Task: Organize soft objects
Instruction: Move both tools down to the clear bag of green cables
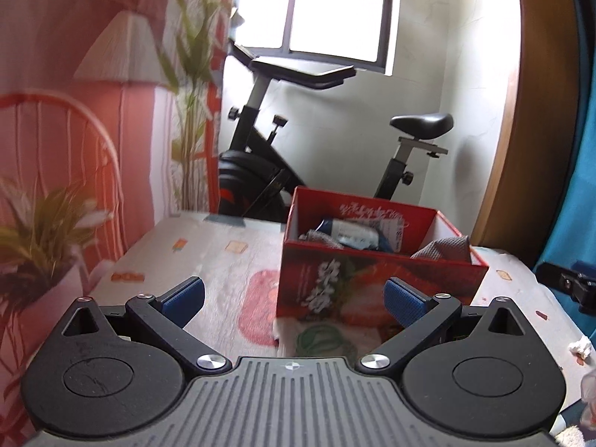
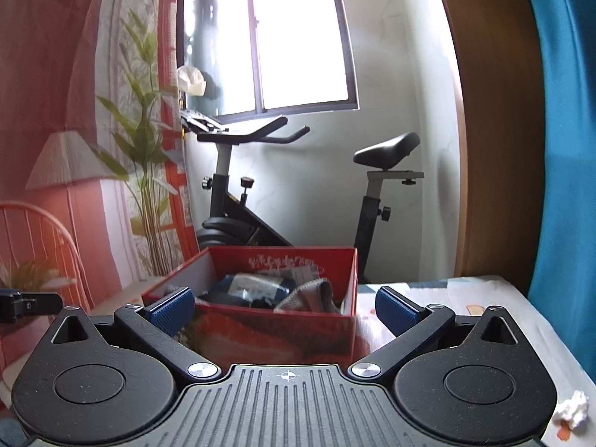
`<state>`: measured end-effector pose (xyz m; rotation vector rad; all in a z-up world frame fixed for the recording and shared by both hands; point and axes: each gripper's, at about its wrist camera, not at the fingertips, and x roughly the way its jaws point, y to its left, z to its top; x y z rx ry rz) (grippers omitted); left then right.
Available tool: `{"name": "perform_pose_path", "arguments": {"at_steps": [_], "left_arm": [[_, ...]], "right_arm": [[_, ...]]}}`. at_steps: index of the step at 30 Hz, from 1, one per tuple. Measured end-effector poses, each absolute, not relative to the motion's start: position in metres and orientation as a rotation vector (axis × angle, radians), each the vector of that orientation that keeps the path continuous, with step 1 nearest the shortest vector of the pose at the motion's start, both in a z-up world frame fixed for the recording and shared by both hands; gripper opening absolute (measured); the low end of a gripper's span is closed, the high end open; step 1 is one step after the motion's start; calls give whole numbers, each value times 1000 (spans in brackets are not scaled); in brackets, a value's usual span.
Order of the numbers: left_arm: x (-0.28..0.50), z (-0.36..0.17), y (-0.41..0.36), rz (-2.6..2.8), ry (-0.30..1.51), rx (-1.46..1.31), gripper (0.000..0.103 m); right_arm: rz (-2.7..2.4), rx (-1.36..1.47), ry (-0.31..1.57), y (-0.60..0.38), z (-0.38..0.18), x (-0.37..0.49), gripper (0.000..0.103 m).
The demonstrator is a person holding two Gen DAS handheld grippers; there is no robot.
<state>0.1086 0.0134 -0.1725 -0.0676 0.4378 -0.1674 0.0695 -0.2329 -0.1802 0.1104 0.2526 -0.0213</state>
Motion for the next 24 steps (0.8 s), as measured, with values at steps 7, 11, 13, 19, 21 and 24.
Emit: {"name": "perform_pose_path", "arguments": {"at_steps": [7,11,13,19,21,24], "left_arm": [[119,-197,21,-162,554,-113,103],[122,-205,20,-151,564,-82,103],[124,-213,17,-140,583,-62,103],[144,-232,20,-148,660,-76,103],[153,-235,22,-162,672,-81,103],[165,-239,21,-178,680,-62,90]], "right_arm": [[-6,175,396,-220,-228,68,103],[7,162,439,-211,-245,71,103],[12,161,449,-209,-251,72,103],[34,202,522,-213,-273,89,96],[48,214,547,-214,-280,97,91],[85,210,590,-211,-289,109,87]]}}
